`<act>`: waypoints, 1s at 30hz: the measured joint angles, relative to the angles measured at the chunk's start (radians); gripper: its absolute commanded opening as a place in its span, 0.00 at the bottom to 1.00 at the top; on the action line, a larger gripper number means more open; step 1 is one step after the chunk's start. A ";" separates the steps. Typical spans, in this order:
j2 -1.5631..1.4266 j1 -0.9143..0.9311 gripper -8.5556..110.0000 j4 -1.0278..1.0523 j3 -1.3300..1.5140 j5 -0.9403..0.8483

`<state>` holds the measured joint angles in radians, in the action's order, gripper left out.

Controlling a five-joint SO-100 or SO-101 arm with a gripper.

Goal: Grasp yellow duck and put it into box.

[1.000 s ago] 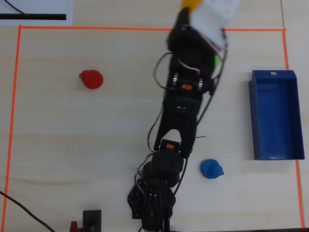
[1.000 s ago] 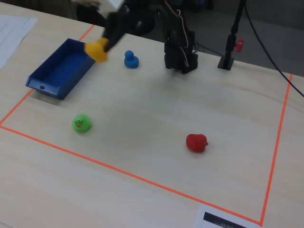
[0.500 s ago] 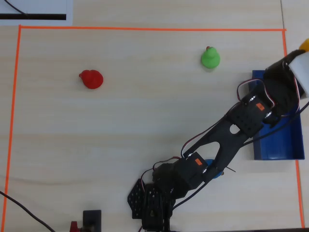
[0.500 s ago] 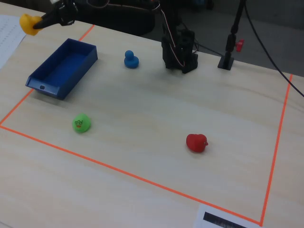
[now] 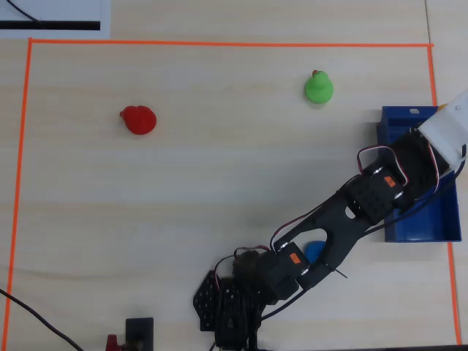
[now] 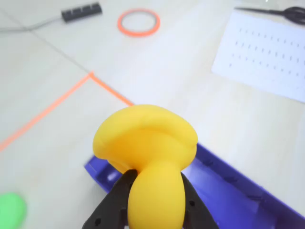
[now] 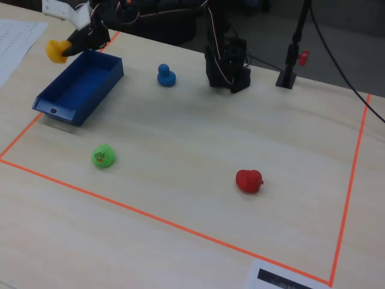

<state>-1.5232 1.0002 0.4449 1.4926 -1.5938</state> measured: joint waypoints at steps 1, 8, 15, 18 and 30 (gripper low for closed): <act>0.000 0.000 0.07 0.000 0.020 -0.023; 0.000 0.003 0.07 0.000 0.063 -0.120; 0.097 0.011 0.07 0.000 0.060 -0.144; 0.135 0.020 0.07 -0.002 0.049 -0.152; 0.213 0.055 0.27 -0.087 0.032 -0.163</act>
<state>-1.3100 1.0554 0.3574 1.5248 -1.7564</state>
